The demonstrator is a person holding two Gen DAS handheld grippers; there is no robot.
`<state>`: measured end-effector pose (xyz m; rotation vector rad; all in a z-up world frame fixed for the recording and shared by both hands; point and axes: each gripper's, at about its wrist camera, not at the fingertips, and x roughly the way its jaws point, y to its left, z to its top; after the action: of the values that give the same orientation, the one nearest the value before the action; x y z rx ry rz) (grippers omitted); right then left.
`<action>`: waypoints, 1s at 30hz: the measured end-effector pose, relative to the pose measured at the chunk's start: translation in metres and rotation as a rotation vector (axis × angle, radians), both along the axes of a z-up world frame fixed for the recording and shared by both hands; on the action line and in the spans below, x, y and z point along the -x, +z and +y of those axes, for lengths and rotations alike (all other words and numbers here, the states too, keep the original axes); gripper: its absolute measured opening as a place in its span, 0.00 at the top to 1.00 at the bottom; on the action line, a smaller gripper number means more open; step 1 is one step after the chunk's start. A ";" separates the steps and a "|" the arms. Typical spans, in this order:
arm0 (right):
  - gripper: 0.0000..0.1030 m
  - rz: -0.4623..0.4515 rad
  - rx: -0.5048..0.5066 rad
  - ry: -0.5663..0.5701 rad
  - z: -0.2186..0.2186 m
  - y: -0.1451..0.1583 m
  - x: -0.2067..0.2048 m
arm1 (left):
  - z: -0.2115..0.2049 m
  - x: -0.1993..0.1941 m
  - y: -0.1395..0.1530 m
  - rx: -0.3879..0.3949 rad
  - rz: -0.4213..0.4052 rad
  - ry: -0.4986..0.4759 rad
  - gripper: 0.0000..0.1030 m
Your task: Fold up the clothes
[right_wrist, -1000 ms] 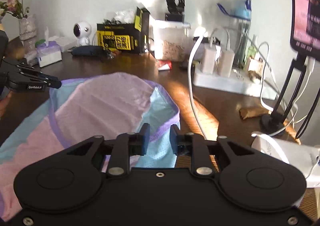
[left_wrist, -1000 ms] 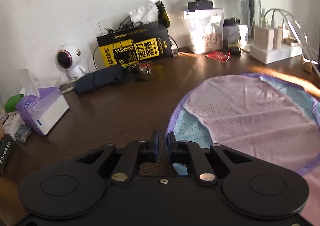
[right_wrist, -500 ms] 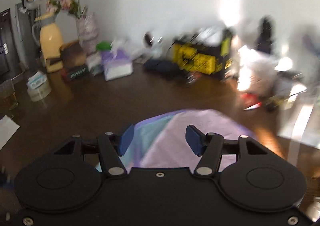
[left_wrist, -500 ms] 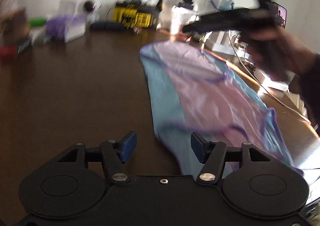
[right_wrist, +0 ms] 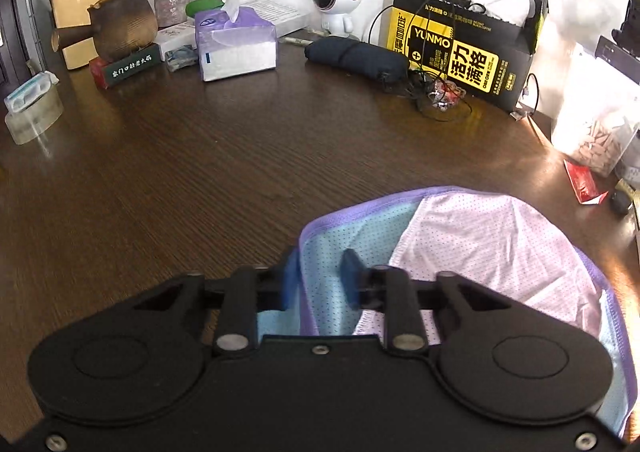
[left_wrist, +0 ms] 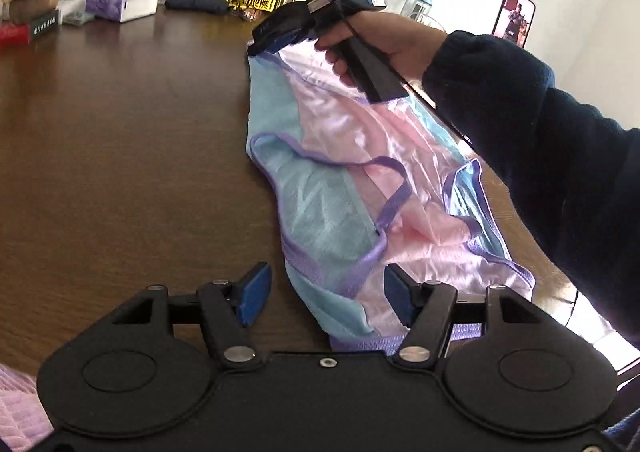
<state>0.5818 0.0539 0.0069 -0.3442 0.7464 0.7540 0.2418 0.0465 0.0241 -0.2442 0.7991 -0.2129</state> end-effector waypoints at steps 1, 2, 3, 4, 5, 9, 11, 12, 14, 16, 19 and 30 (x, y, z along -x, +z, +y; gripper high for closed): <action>0.95 -0.007 0.005 -0.002 0.001 -0.001 0.000 | -0.002 0.001 -0.003 0.010 0.004 0.001 0.82; 0.95 -0.009 0.004 -0.002 0.001 -0.003 0.000 | -0.005 0.002 -0.006 0.019 0.006 0.000 0.89; 0.95 -0.009 0.003 -0.004 0.001 -0.004 0.000 | -0.008 0.005 -0.007 0.018 0.001 -0.008 0.95; 0.95 -0.009 -0.001 -0.005 0.000 -0.004 0.000 | -0.010 0.007 -0.007 0.012 -0.006 -0.015 0.96; 0.95 -0.010 -0.008 -0.006 -0.001 -0.004 -0.001 | -0.012 0.011 -0.005 0.003 -0.026 -0.013 0.97; 0.95 -0.032 -0.094 -0.047 -0.020 0.014 -0.006 | -0.026 0.020 0.008 -0.029 -0.134 -0.050 0.97; 0.95 -0.040 -0.142 -0.076 -0.041 0.025 -0.011 | -0.039 0.021 0.014 -0.039 -0.177 -0.095 0.97; 0.95 -0.042 -0.161 -0.090 -0.051 0.029 -0.013 | -0.046 0.021 0.014 -0.040 -0.181 -0.123 0.97; 0.95 -0.029 -0.192 -0.132 -0.078 0.030 -0.020 | -0.064 0.018 0.008 -0.052 -0.174 -0.173 0.97; 0.95 -0.010 -0.194 -0.178 -0.098 0.022 -0.025 | -0.078 0.014 -0.002 -0.057 -0.139 -0.203 0.97; 0.92 0.037 -0.166 -0.228 -0.121 0.001 -0.031 | -0.087 0.014 -0.006 -0.057 -0.135 -0.235 0.95; 0.41 -0.007 -0.128 -0.113 -0.097 0.014 -0.069 | -0.056 0.002 -0.007 -0.073 -0.156 -0.185 0.35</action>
<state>0.6509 -0.0432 0.0207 -0.1869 0.7018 0.6900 0.2394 -0.0092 0.0167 -0.0829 0.6734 -0.3715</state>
